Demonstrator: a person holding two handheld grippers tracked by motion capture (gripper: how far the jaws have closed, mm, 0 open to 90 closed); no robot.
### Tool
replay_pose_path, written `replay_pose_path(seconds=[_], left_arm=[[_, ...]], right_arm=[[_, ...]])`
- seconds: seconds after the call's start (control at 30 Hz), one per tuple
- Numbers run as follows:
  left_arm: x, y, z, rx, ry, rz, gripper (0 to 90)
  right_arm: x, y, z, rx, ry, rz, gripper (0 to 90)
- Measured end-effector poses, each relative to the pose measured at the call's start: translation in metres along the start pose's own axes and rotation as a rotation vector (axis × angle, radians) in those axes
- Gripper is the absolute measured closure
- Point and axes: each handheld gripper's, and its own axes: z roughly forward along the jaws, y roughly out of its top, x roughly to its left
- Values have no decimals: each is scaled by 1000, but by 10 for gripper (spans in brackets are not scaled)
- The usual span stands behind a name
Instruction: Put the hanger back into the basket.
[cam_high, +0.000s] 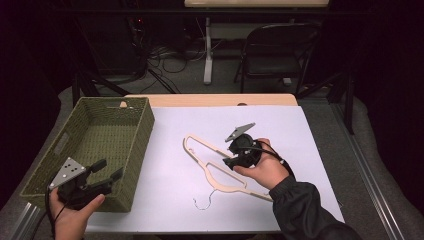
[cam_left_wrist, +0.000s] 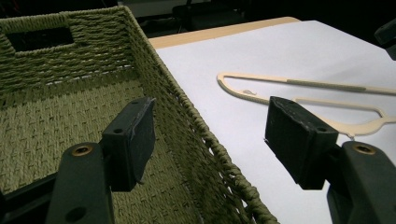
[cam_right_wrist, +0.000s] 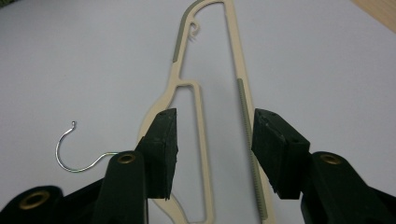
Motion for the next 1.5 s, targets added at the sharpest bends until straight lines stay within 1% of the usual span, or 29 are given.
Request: replay_pose_path(seconds=[0.03, 0.07, 0.17, 0.2, 0.27, 0.3, 0.33, 0.37, 0.4, 0.43, 0.47, 0.5, 0.57, 0.6, 0.63, 0.67, 0.7, 0.73, 0.83, 0.87, 0.9, 0.97, 1.07, 1.13, 1.17, 1.33, 1.37, 1.43, 1.5], left_arm=[[0, 0, 0, 1, 0, 2, 331], [0, 0, 1, 3, -1, 2, 331], [0, 0, 1, 4, -1, 2, 331], [0, 0, 1, 4, -1, 2, 330], [-1, 0, 1, 3, -2, 2, 331], [-1, 0, 1, 3, -1, 2, 331], [-1, 0, 1, 3, -1, 3, 331], [-1, 0, 1, 3, -1, 3, 331], [-1, 0, 1, 4, -1, 3, 331], [-1, 0, 1, 4, -1, 4, 331], [-1, 0, 1, 3, -1, 4, 331], [-1, 0, 1, 4, -1, 4, 331], [-1, 0, 2, 3, 0, 4, 331], [-1, 0, 2, 3, 0, 4, 331], [-1, 0, 2, 4, -1, 4, 331], [-1, 0, 2, 5, -1, 4, 331], [0, -1, 2, 5, 0, 5, 331], [0, -1, 2, 5, 0, 4, 331], [0, -1, 2, 5, 1, 3, 331], [0, -1, 2, 5, 1, 2, 331], [0, -1, 2, 5, 3, 2, 331], [0, -1, 1, 6, 1, 2, 333], [1, -1, 1, 6, 3, 0, 333], [1, -2, 1, 5, 4, -2, 333], [1, -2, 2, 5, 5, -2, 333], [1, -1, 2, 5, 4, -1, 333], [1, -1, 2, 6, 4, 0, 333], [1, -2, 2, 5, 4, -2, 333], [1, -2, 2, 7, 4, -1, 333]], right_arm=[[0, 2, 1, 37, -1, 3, 507], [0, 1, 4, 10, -7, 0, 508], [0, 1, 8, -12, -12, 1, 534], [-1, 3, 5, 41, -8, -10, 559], [-3, 3, 10, 24, 15, -6, 607], [-3, 3, 10, 24, 15, -6, 622], [-5, 5, 8, 103, 26, -24, 649], [-6, 4, 13, 105, 20, -29, 651], [-6, 4, 13, 105, 20, -29, 662], [-7, 3, 19, 107, 14, -51, 666], [-7, 2, 23, 110, 20, -50, 674], [-8, 3, 23, 155, 22, -52, 678], [-9, 2, 28, 149, 18, -52, 687], [-9, 3, 29, 180, 16, -52, 700], [-9, 2, 36, 155, 24, -54, 707], [-9, 1, 39, 149, 20, -53, 708], [-9, 4, 39, 210, 21, -63, 708], [-9, 4, 42, 223, 21, -60, 713], [-10, 4, 53, 249, 33, -61, 724], [-10, 3, 59, 232, 35, -61, 724], [-11, 5, 60, 280, 34, -67, 723], [-12, 4, 70, 323, 53, -64, 719], [-13, 3, 77, 340, 60, -61, 718], [-13, 2, 79, 333, 55, -65, 718], [-13, 3, 80, 352, 58, -63, 719], [-11, 1, 87, 353, 72, -70, 720], [-10, 2, 87, 382, 61, -80, 721], [-9, 1, 90, 376, 65, -79, 720], [-9, 1, 91, 399, 73, -74, 719]])
